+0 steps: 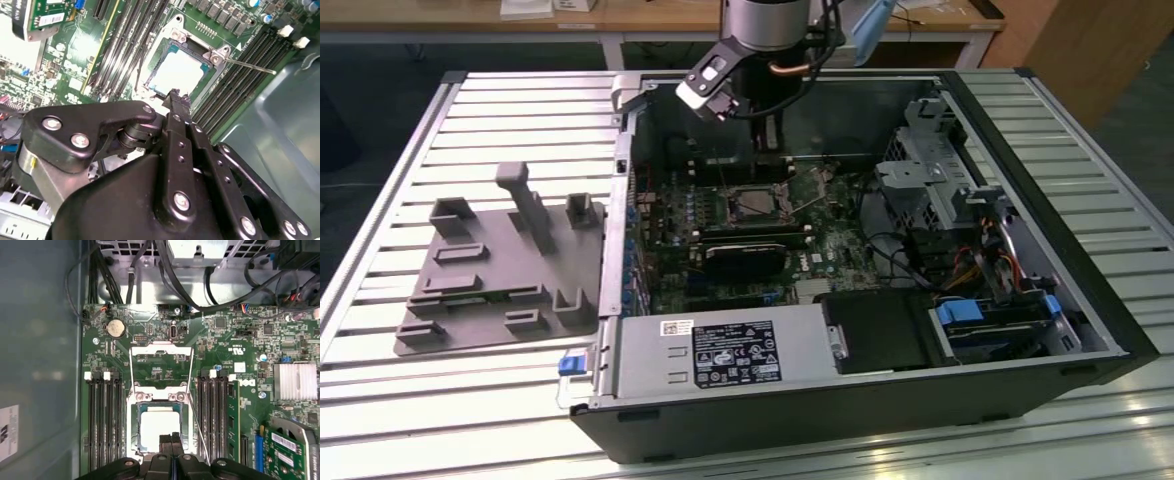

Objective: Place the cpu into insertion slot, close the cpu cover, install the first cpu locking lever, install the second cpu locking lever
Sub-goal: 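Place the cpu into insertion slot, then close the cpu cover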

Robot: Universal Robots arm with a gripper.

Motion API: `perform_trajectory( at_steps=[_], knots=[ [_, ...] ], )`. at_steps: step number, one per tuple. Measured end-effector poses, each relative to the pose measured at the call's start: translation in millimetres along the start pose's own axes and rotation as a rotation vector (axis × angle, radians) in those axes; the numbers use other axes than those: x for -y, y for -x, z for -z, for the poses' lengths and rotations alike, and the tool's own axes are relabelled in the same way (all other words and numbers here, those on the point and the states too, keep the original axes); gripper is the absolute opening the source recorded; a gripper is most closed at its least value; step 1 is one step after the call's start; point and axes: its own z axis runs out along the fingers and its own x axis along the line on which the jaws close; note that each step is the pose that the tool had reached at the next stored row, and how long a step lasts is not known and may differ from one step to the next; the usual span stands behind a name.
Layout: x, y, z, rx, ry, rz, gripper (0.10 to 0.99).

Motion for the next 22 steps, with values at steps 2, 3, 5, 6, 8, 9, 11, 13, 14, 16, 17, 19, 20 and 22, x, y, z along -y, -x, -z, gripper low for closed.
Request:
perform_trajectory(
  at_steps=[2,3,5,6,8,9,11,13,14,16,17,19,20,22],
  knots=[
    [-0.2,0.1,3.4,0.0001,0.0,0.0,0.102],
    [-0.2,0.1,3.7,0.0001,0.0,0.0,0.102],
    [-0.2,0.1,3.7,-0.0002,0.0,0.0,0.102],
    [-0.2,0.1,4.1,0.0001,0.0,0.0,0.102],
    [-0.2,0.1,4.4,0.0001,0.0,0.0,0.102],
    [-0.2,0.1,4.5,0.0,0.0,0.0,0.102],
    [-0.2,0.1,4.5,0.0,0.0,0.0,0.102],
    [-0.2,0.1,4.6,0.0,0.0,0.0,0.102],
    [-0.2,0.1,4.6,0.0,0.0,0.0,0.102],
    [-0.2,0.1,4.7,0.0001,0.0,0.0,0.102],
    [-0.3,0.1,4.7,0.0001,0.0,0.0,0.102],
    [-2.1,0.0,4.7,0.0004,0.0,0.001,0.102],
    [-3.6,0.0,4.6,0.0003,0.0,0.0,0.102],
    [-7.9,-0.1,4.3,0.0,0.0,0.0,0.102]
  ],
)
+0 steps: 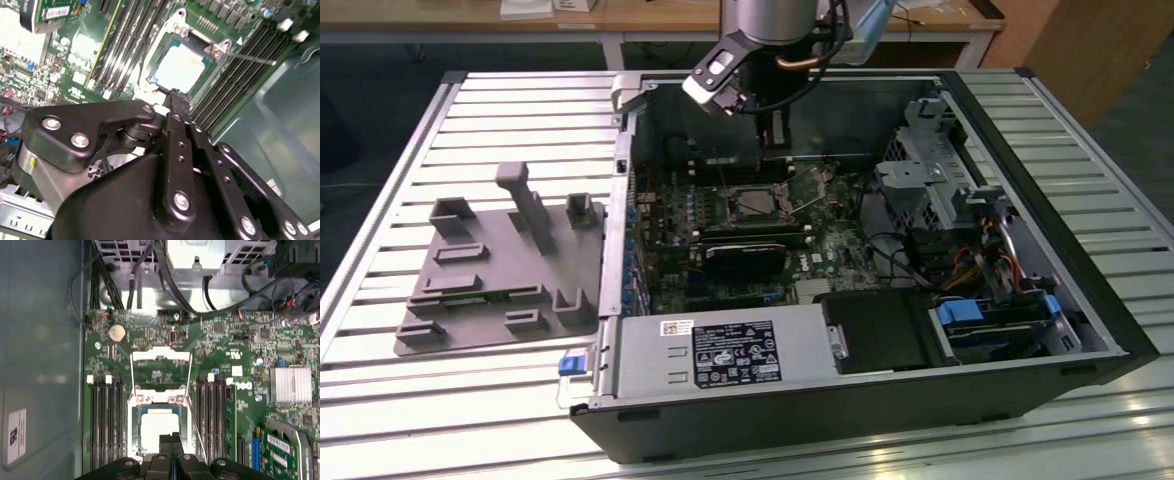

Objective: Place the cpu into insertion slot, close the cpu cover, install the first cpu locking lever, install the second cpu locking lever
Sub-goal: 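Close the cpu cover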

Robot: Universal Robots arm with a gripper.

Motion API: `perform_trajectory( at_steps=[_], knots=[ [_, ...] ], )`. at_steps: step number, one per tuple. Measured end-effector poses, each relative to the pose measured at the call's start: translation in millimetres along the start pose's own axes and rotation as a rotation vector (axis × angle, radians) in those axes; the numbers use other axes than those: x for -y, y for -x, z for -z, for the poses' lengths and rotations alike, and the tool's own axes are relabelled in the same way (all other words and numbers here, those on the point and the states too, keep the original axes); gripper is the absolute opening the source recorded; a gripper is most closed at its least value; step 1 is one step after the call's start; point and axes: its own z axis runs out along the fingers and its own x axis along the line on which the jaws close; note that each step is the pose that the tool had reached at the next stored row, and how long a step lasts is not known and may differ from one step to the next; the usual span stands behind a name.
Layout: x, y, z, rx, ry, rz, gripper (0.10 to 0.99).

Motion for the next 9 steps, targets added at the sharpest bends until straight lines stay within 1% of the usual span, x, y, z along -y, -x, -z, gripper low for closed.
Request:
perform_trajectory(
  at_steps=[4,9],
  knots=[
    [-11.5,-0.3,-0.6,0.0,-0.001,0.0,0.102],
    [-30.7,-0.6,-1.7,0.0,-0.001,0.0,0.102]
  ],
)
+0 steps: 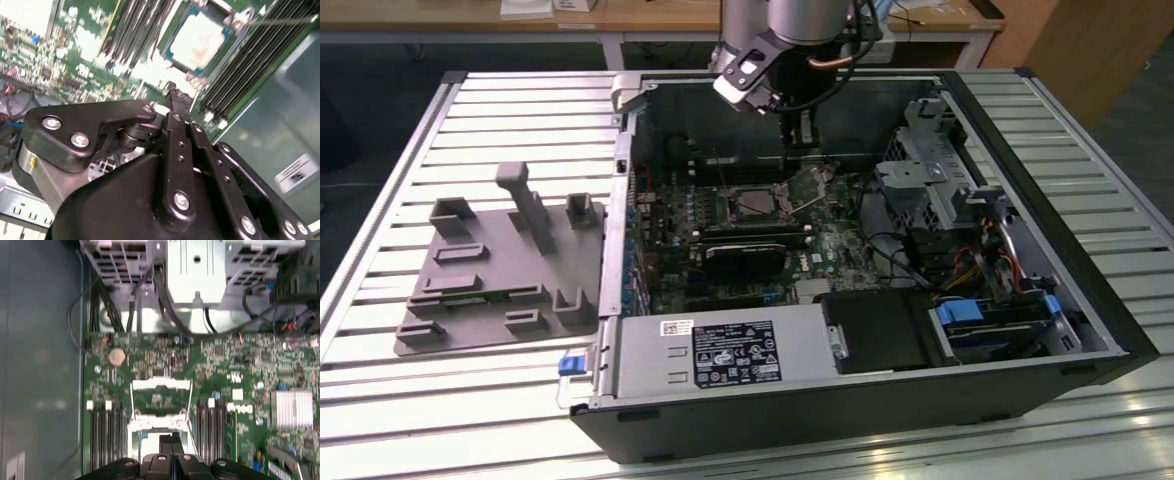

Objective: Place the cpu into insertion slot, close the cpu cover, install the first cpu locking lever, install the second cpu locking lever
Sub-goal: 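Close the cpu cover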

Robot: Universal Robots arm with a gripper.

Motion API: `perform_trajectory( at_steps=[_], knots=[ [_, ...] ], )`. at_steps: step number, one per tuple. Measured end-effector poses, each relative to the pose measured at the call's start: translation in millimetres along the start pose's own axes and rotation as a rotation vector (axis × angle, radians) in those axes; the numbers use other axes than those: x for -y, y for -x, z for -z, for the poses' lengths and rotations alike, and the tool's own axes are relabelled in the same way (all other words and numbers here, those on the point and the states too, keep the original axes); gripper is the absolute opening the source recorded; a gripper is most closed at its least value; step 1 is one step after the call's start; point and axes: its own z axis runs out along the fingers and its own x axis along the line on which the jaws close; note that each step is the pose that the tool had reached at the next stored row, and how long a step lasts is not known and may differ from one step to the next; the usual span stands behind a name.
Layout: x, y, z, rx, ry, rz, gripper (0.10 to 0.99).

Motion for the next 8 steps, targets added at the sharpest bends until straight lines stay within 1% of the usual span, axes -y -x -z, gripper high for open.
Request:
perform_trajectory(
  at_steps=[8],
  knots=[
    [-30.9,-0.7,-2.1,0.0,-0.002,0.0,0.102]
  ],
)
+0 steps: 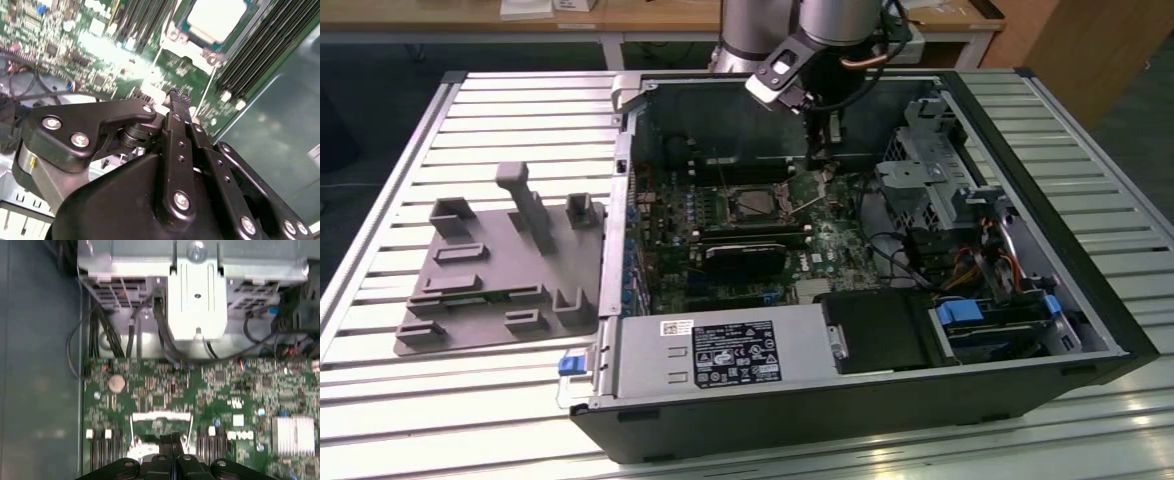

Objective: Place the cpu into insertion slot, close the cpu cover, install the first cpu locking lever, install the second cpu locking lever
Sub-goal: 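Close the cpu cover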

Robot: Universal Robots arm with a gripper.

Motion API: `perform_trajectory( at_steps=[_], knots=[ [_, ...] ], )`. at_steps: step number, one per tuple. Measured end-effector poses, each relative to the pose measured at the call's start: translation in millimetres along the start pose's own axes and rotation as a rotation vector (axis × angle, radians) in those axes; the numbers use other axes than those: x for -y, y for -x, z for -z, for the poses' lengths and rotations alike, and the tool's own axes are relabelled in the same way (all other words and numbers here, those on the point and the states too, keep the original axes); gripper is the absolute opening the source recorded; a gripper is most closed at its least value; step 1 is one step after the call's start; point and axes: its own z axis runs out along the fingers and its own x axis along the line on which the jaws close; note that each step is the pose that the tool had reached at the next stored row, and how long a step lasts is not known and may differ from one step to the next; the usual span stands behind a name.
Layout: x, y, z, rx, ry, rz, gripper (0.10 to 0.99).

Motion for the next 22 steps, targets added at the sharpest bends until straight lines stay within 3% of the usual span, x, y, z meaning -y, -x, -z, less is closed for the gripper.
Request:
perform_trajectory(
  at_steps=[6,11,15,22],
  knots=[
    [-21.2,-0.5,-2.2,0.0,-0.002,0.0,0.102],
    [-22.5,-0.5,-2.4,0.0003,-0.002,0.0,0.102],
    [-30.6,-0.7,-4.5,0.0001,-0.002,0.0,0.102],
    [-35.1,-1.0,-15.0,0.0002,-0.002,0.0,0.102]
  ],
)
